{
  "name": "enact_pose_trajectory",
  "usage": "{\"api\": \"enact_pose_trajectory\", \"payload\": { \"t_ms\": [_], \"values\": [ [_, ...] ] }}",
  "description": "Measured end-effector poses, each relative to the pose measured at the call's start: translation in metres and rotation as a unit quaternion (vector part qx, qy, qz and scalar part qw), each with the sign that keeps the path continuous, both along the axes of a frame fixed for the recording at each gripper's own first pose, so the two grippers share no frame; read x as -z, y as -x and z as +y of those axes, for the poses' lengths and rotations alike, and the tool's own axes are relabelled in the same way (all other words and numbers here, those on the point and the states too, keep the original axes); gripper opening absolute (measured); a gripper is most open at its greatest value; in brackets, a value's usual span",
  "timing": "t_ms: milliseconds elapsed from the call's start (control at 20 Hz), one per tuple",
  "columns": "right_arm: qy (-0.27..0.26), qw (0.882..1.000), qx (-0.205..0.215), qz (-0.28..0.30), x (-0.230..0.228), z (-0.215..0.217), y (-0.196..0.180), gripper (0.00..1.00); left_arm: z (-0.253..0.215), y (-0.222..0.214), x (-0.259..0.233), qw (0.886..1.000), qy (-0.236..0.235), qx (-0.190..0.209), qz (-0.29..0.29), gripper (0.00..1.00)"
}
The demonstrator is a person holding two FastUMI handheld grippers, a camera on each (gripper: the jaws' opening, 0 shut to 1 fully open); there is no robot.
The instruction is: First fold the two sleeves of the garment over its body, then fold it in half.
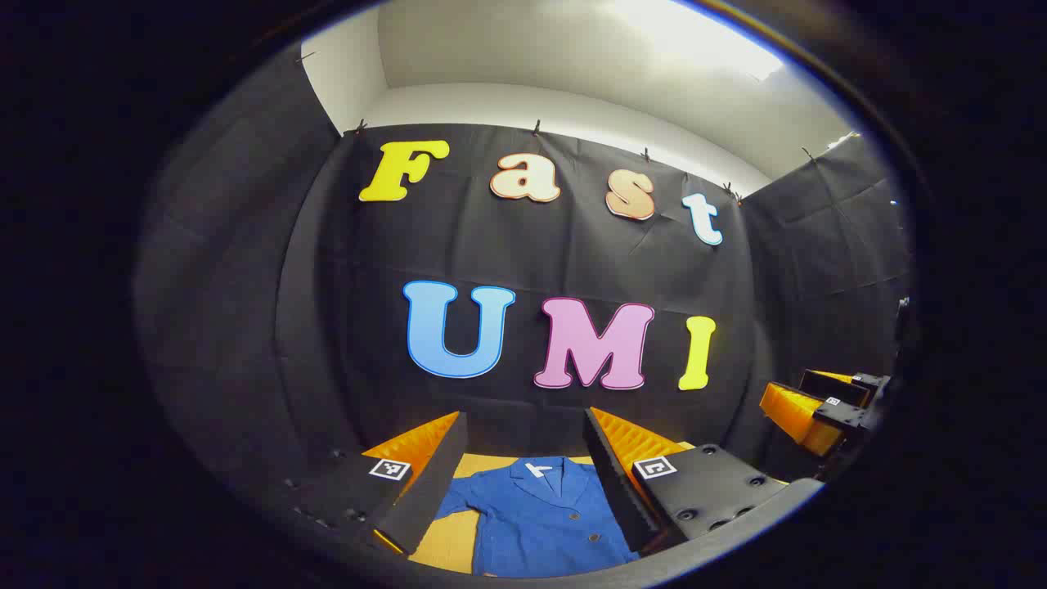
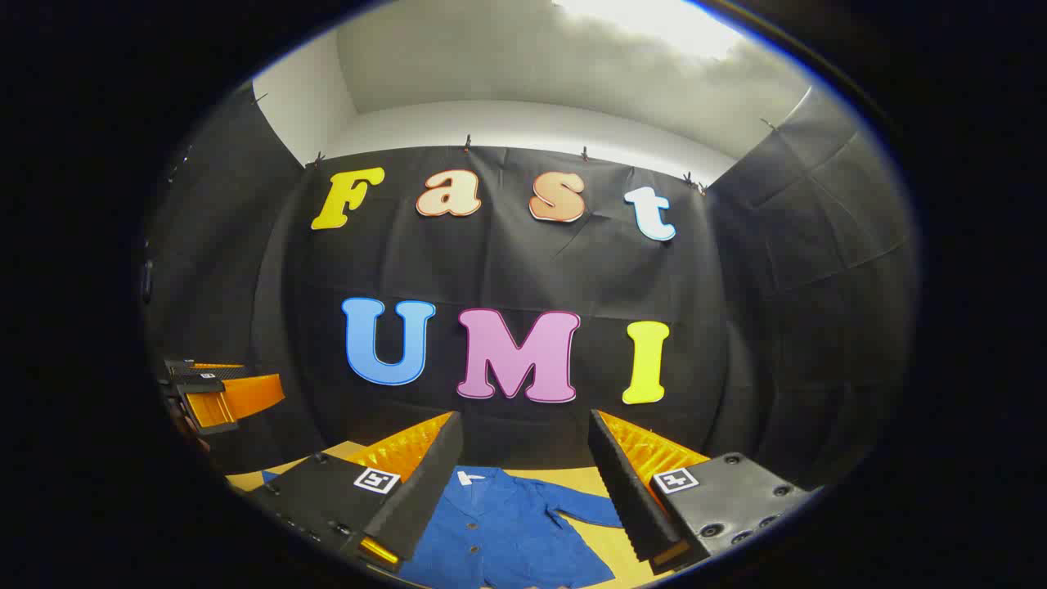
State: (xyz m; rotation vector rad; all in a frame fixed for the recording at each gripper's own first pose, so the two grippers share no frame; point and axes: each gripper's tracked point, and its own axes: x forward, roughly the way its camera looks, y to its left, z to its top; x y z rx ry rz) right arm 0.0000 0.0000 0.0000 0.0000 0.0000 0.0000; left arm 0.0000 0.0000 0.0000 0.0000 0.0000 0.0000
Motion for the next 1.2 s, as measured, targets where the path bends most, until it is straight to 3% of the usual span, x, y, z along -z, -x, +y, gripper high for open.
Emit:
{"api": "enact_pose_trajectory", "payload": {
  "t_ms": [300,500,650,800,1150,1200],
  "values": [
    [0.003,1.0,-0.003,-0.026,-0.023,0.01,-0.015,0.96,0.003,0.016,-0.02,0.999,-0.027,0.0,-0.02,0.81],
    [-0.039,0.998,0.015,-0.038,-0.043,-0.005,-0.027,0.94,0.005,0.034,-0.038,0.998,-0.041,0.005,-0.044,0.81],
    [-0.052,0.998,0.025,-0.018,-0.031,0.002,-0.027,0.94,0.015,0.039,-0.03,0.998,-0.061,-0.013,-0.018,0.8],
    [-0.046,0.999,0.008,0.01,-0.017,0.024,-0.011,0.89,0.016,0.045,-0.032,0.997,-0.071,-0.023,-0.012,0.81],
    [-0.02,0.999,-0.039,0.017,-0.016,0.057,0.004,0.94,0.029,0.055,-0.012,0.998,-0.05,-0.029,0.0,0.82],
    [-0.015,0.999,-0.044,0.017,-0.016,0.059,0.005,0.89,0.035,0.056,-0.012,0.998,-0.047,-0.038,-0.001,0.81]
  ]
}}
